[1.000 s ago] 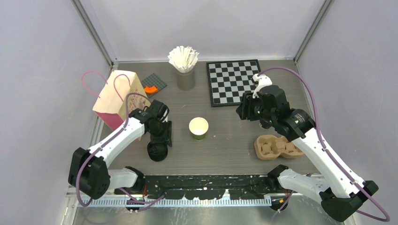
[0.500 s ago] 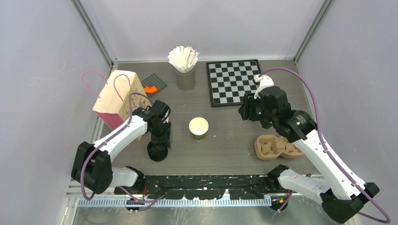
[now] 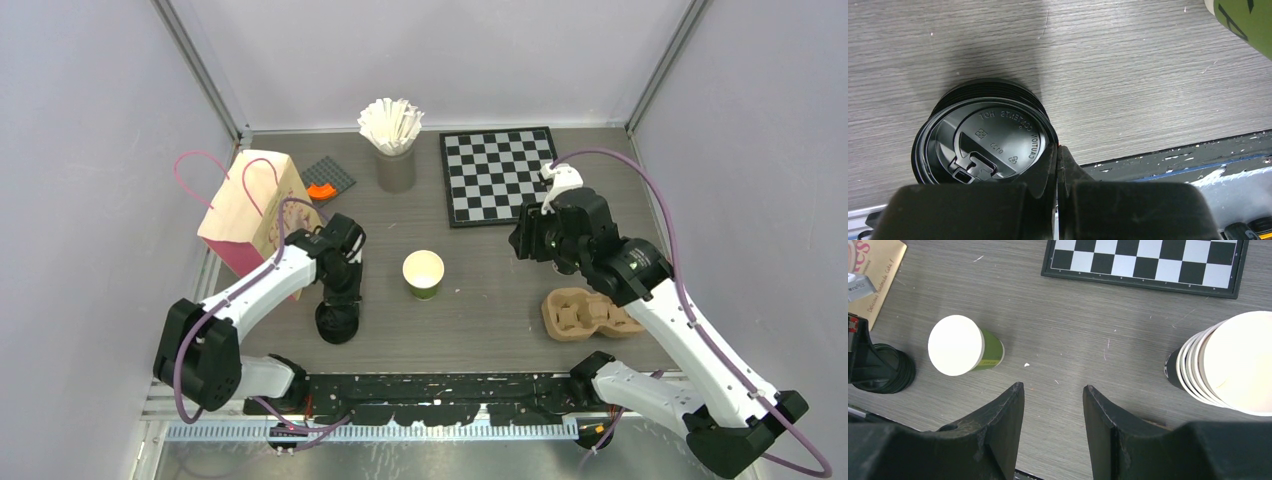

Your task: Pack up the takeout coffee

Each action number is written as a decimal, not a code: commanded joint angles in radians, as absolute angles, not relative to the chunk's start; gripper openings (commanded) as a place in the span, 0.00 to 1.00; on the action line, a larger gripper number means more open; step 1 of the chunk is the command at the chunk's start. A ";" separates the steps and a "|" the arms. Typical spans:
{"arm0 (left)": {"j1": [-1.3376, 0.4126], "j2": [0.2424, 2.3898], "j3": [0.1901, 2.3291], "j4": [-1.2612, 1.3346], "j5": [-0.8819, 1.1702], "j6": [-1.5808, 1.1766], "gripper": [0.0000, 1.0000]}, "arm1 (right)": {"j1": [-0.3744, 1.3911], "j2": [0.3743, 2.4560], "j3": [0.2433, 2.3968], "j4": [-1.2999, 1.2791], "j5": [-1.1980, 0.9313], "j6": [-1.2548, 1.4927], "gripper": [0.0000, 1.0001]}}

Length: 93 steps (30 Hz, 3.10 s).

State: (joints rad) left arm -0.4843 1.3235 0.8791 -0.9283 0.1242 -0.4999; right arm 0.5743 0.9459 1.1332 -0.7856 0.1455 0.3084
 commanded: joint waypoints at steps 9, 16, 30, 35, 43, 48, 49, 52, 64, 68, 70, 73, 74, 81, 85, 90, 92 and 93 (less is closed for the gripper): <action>-0.487 1.240 0.919 -0.839 0.197 -0.517 0.00 | 0.579 0.896 1.102 -0.738 0.167 0.310 0.52; -0.488 1.235 0.952 -0.893 0.170 -0.505 0.00 | 0.579 0.908 1.082 -0.695 0.131 0.305 0.52; -0.488 1.112 1.050 -0.956 0.210 -0.519 0.00 | 0.621 0.846 0.761 0.011 -0.343 0.240 0.66; -0.488 1.086 1.060 -0.959 0.208 -0.518 0.00 | 0.702 0.878 0.715 0.156 -0.338 0.158 0.75; -0.488 1.020 1.161 -0.946 0.285 -0.572 0.00 | 0.885 0.912 0.513 0.640 -0.375 -0.089 0.80; -0.488 0.967 1.188 -0.861 0.387 -0.646 0.00 | 0.919 1.008 0.491 0.832 -0.422 -0.231 0.85; -0.488 0.958 1.188 -0.842 0.411 -0.664 0.00 | 0.930 1.030 0.485 0.872 -0.408 -0.257 0.86; -0.487 0.935 1.178 -0.784 0.466 -0.726 0.00 | 0.949 1.095 0.475 0.993 -0.386 -0.296 0.87; -0.488 0.881 1.132 -0.659 0.562 -0.849 0.00 | 0.969 1.221 0.525 1.070 -0.420 -0.353 0.88; -0.488 0.864 1.111 -0.632 0.572 -0.878 0.00 | 0.983 1.249 0.529 1.121 -0.361 -0.362 0.90; -0.488 0.859 1.101 -0.614 0.579 -0.892 0.00 | 0.985 1.269 0.539 1.136 -0.359 -0.361 0.90; -0.488 0.860 1.093 -0.605 0.587 -0.900 0.00 | 0.989 1.297 0.558 1.138 -0.363 -0.360 0.91; -0.488 0.861 1.092 -0.605 0.589 -0.900 0.00 | 0.991 1.302 0.562 1.140 -0.365 -0.360 0.91; -0.487 0.857 1.080 -0.603 0.584 -0.897 0.00 | 1.001 1.322 0.577 1.153 -0.343 -0.362 0.91; -0.488 0.863 1.080 -0.600 0.579 -0.893 0.00 | 1.004 1.332 0.577 1.155 -0.339 -0.360 0.91; -0.488 0.873 1.062 -0.581 0.584 -0.890 0.00 | 1.012 1.357 0.573 1.162 -0.339 -0.350 0.78; -0.488 0.876 1.047 -0.570 0.595 -0.888 0.00 | 1.012 1.371 0.567 1.179 -0.329 -0.342 0.50; -0.488 0.877 1.043 -0.571 0.600 -0.878 0.00 | 1.012 1.374 0.562 1.187 -0.319 -0.338 0.41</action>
State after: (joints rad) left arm -0.4843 0.8730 1.0630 -0.6262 0.5594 -0.8886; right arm 1.0069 1.3567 0.5426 1.0943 -0.3492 -0.3485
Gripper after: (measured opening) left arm 0.007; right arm 0.564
